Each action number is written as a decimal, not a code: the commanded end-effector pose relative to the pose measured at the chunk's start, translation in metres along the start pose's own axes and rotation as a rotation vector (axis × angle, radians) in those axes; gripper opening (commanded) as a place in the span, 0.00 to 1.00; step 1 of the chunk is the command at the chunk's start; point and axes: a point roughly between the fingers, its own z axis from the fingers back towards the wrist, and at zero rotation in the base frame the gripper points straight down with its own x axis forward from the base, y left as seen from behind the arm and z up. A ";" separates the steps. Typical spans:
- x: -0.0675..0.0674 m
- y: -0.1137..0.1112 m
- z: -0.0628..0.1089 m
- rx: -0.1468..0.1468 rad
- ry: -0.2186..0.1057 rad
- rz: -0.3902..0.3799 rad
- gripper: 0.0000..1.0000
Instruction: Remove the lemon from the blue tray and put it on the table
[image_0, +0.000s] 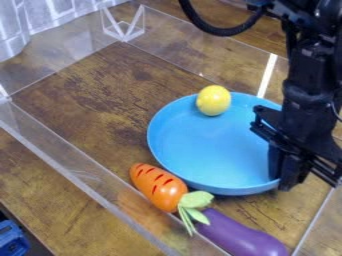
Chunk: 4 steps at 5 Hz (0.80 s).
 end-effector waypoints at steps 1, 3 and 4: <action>0.005 0.013 0.025 -0.013 -0.067 0.008 0.00; 0.001 0.005 0.030 -0.021 -0.087 0.136 0.00; 0.004 -0.001 0.030 -0.036 -0.087 0.092 0.00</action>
